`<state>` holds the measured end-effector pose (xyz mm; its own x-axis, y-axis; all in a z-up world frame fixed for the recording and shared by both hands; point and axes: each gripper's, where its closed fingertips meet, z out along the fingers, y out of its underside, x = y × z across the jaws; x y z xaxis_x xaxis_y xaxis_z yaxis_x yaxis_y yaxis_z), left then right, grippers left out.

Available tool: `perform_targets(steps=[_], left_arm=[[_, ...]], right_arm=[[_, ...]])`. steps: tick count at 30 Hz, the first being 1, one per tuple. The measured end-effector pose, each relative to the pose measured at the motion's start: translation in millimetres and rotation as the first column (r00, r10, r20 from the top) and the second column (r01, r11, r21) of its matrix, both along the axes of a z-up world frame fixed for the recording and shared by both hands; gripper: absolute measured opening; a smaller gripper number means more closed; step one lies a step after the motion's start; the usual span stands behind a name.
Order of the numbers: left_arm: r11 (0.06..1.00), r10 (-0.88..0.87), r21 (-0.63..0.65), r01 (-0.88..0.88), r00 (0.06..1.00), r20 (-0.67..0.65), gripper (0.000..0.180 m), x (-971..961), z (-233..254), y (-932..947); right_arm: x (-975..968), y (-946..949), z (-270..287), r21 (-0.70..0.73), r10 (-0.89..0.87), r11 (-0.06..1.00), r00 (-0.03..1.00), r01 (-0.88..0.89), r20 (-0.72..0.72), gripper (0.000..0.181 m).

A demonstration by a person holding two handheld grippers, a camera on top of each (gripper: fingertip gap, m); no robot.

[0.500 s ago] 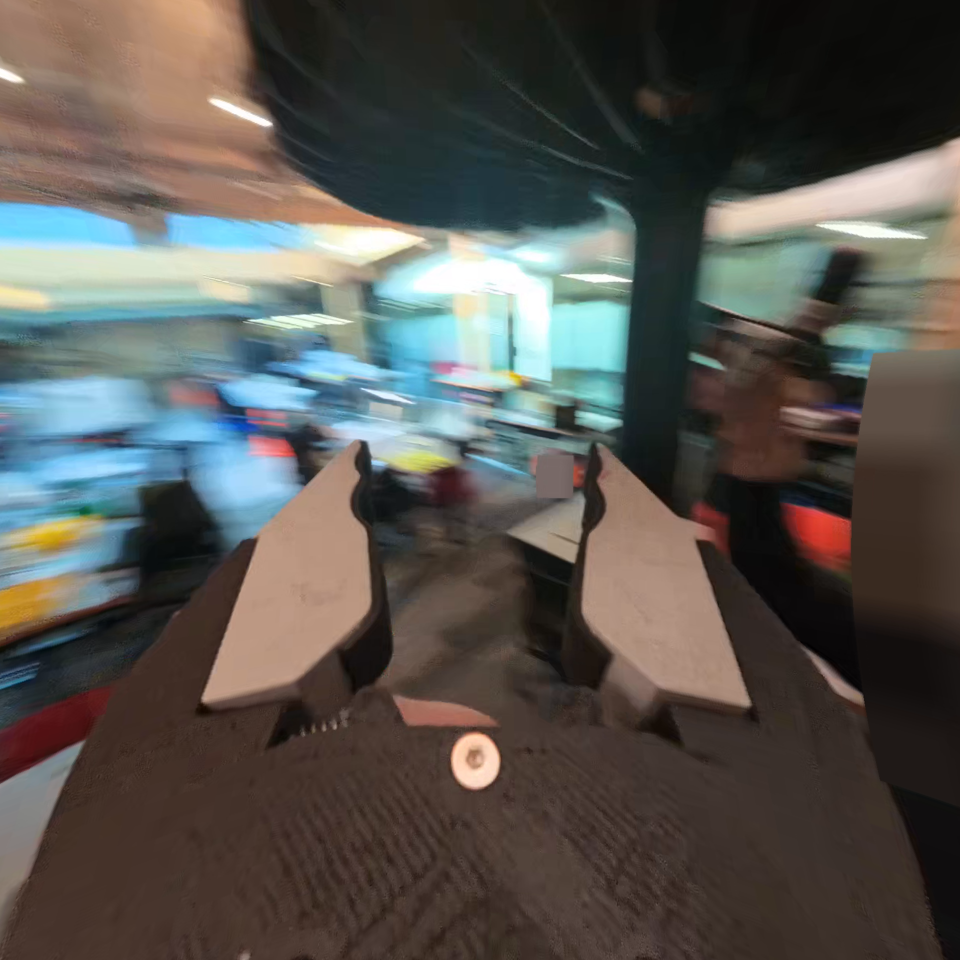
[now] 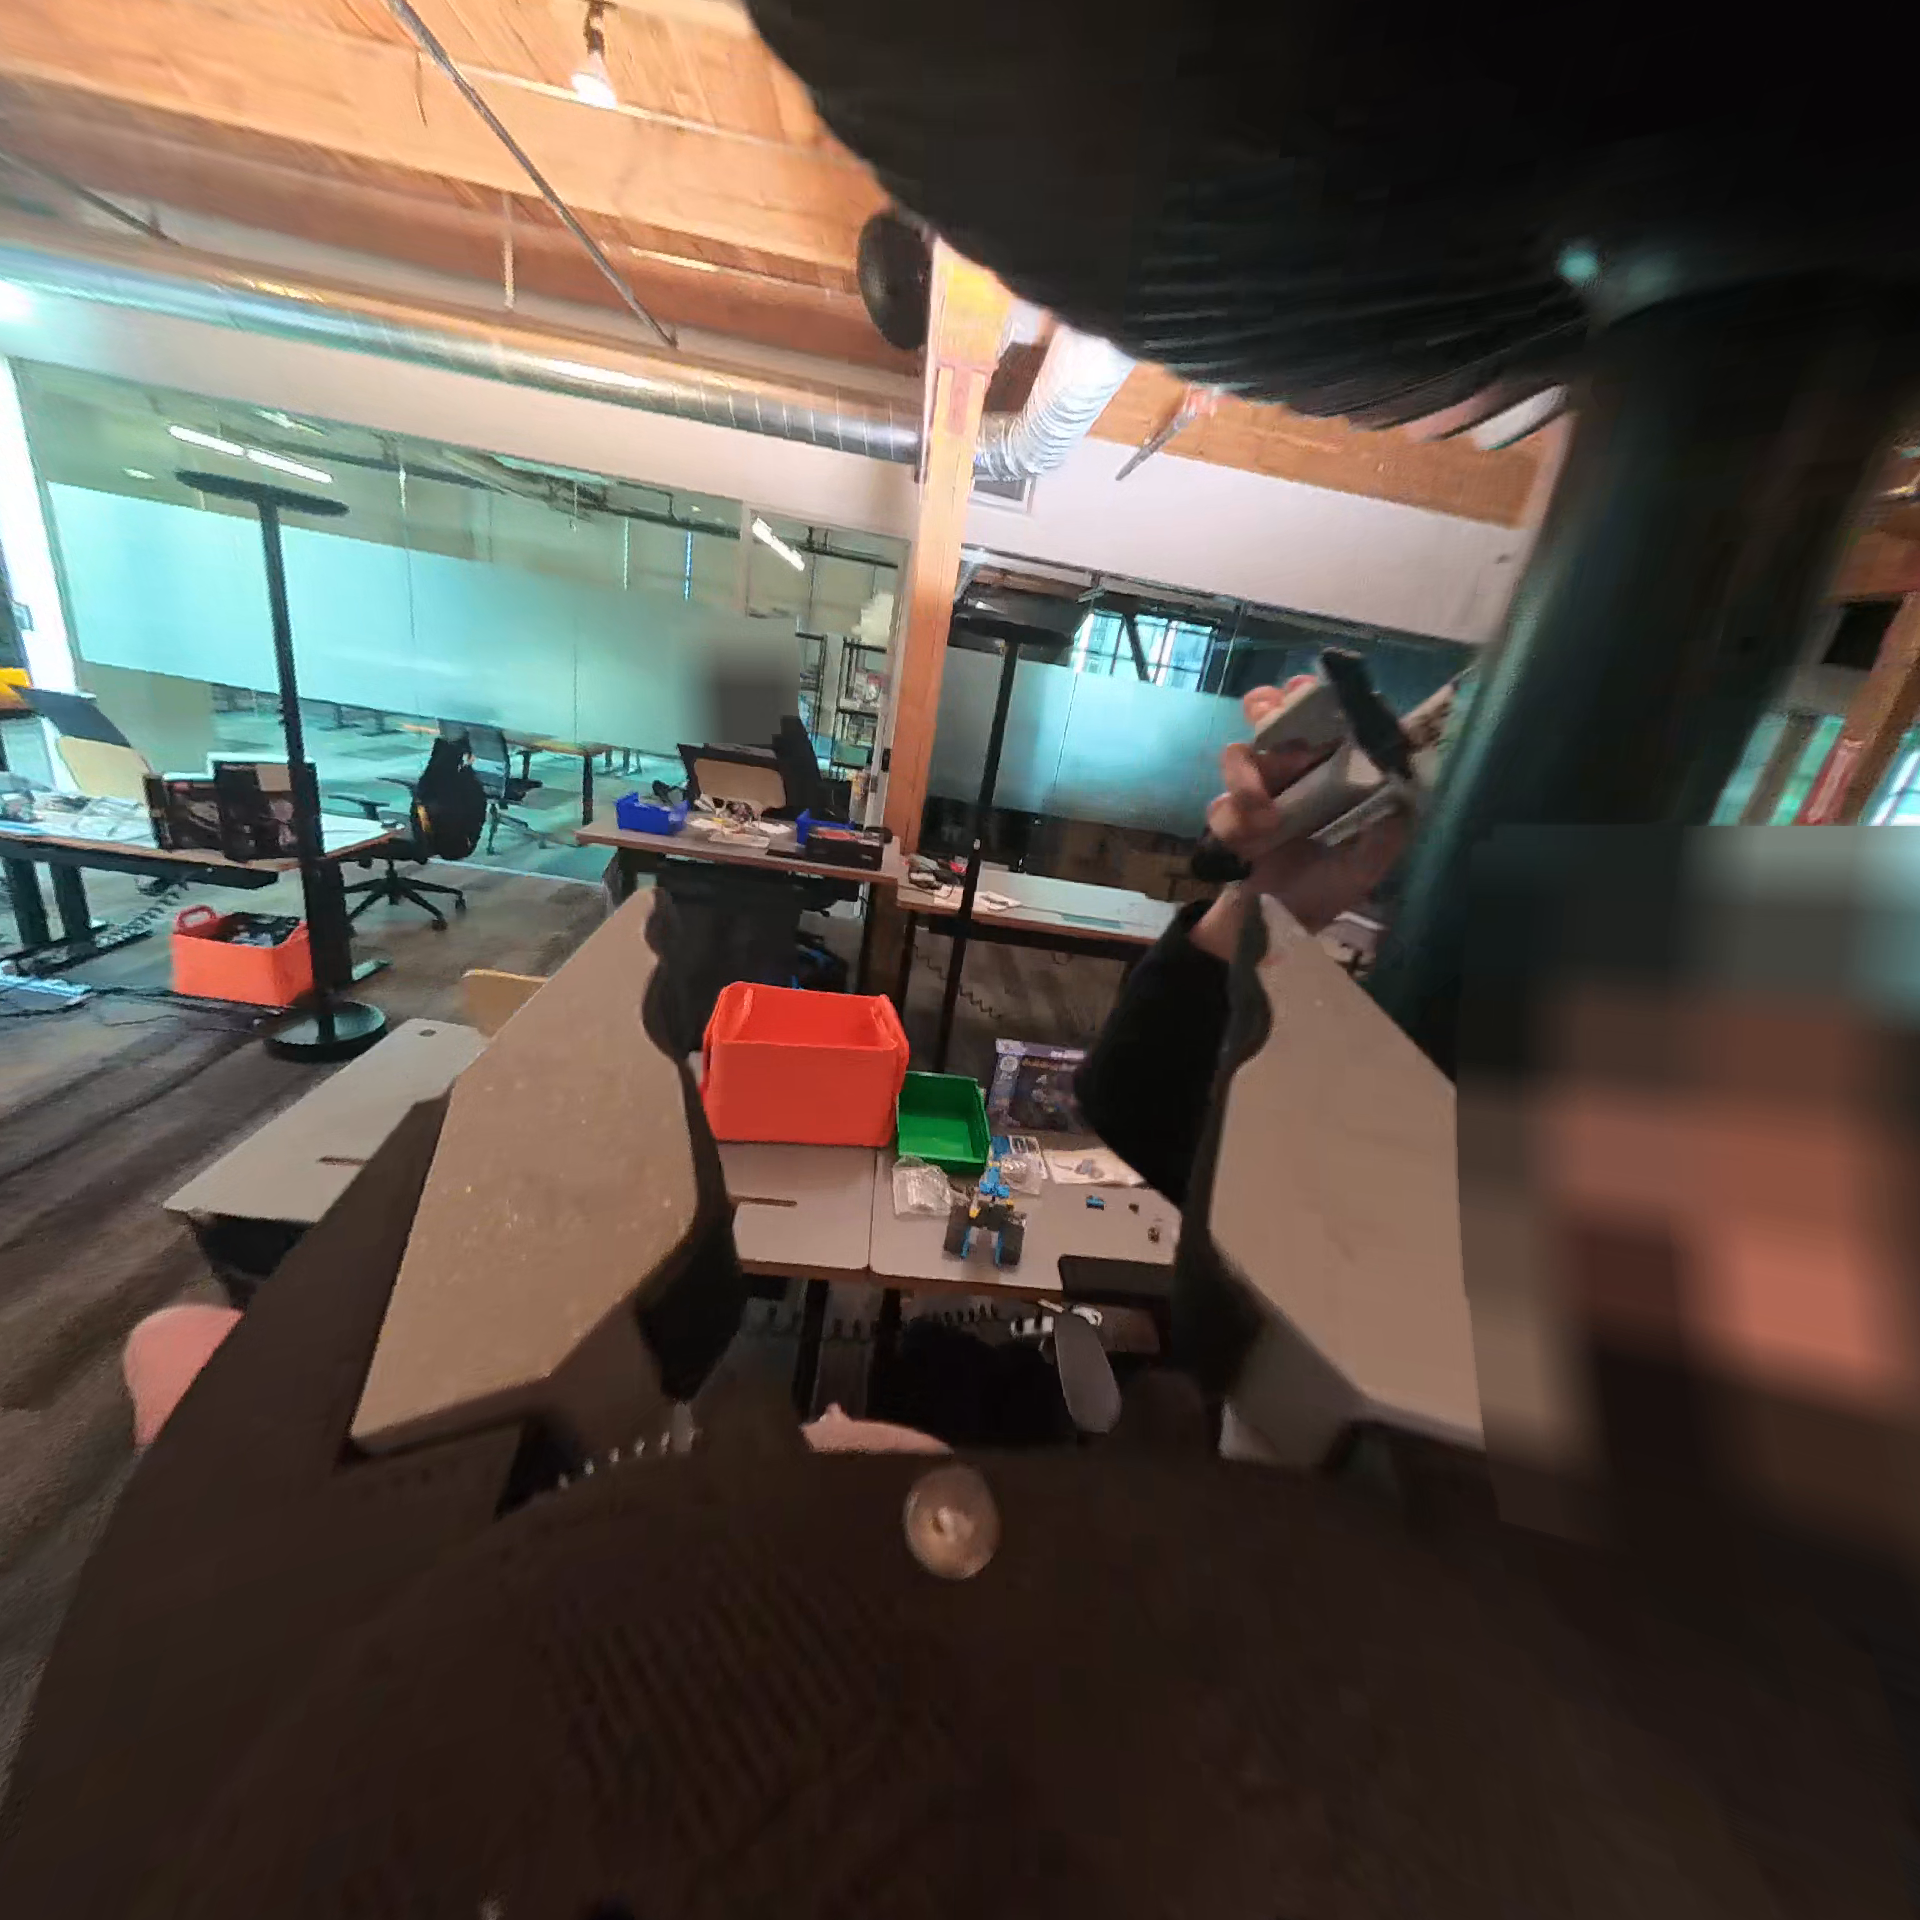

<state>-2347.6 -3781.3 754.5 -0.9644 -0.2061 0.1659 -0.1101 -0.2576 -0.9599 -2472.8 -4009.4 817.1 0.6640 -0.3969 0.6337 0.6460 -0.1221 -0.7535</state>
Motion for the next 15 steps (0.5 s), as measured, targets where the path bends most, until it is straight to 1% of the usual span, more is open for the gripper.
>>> perform_targets(steps=[1, 3, 5, 7, 9, 10, 11, 12, 13, 15], left_arm=[[1.000, 0.018, 0.026, -0.018, 1.000, 0.002, 0.101, 8.5, -3.7, -3.1], [0.991, 0.108, 0.071, -0.109, 0.994, 0.025, 0.101, 23.3, -10.2, -1.6], [0.985, 0.144, 0.089, -0.147, 0.989, 0.036, 0.100, 18.8, -15.1, 5.8], [0.976, 0.201, 0.091, -0.200, 0.980, 0.004, 0.097, 9.0, -25.0, 21.4], [0.963, 0.250, 0.105, -0.247, 0.968, -0.015, 0.099, -8.6, -50.2, 38.6], [0.944, 0.307, 0.136, -0.302, 0.952, -0.016, 0.095, -17.2, -70.3, 47.4], [0.902, 0.399, 0.187, -0.390, 0.917, -0.013, 0.092, -21.1, -96.4, 58.7], [0.849, 0.485, 0.240, -0.471, 0.874, -0.003, 0.097, -27.7, -125.6, 67.5], [0.811, 0.533, 0.277, -0.515, 0.846, 0.011, 0.104, -41.2, -157.1, 69.7], [0.782, 0.551, 0.340, -0.522, 0.835, 0.015, 0.100, -73.4, -226.4, 58.9]], right_arm=[[1.7, -2.6, -4.2, -0.010, 0.010, 1.000, 1.000, -0.010, -0.022, 0.049], [13.2, -3.1, -19.5, -0.032, 0.044, 0.998, 0.995, -0.047, -0.089, 0.050], [28.1, 3.7, -45.3, -0.082, 0.121, 0.987, 0.974, -0.139, -0.192, 0.051], [32.6, 19.6, -83.4, -0.144, 0.261, 0.936, 0.907, -0.322, -0.329, 0.054], [36.4, 36.6, -129.4, -0.167, 0.379, 0.853, 0.807, -0.494, -0.453, 0.053], [40.2, 47.0, -153.9, -0.161, 0.426, 0.813, 0.760, -0.560, -0.491, 0.054], [41.1, 57.7, -182.4, -0.163, 0.465, 0.765, 0.710, -0.623, -0.530, 0.054], [42.9, 70.1, -215.1, -0.163, 0.487, 0.720, 0.658, -0.675, -0.574, 0.054], [42.4, 82.2, -248.9, -0.159, 0.504, 0.675, 0.607, -0.721, -0.614, 0.059], [39.1, 104.8, -320.4, -0.154, 0.527, 0.588, 0.520, -0.794, -0.672, 0.062]])
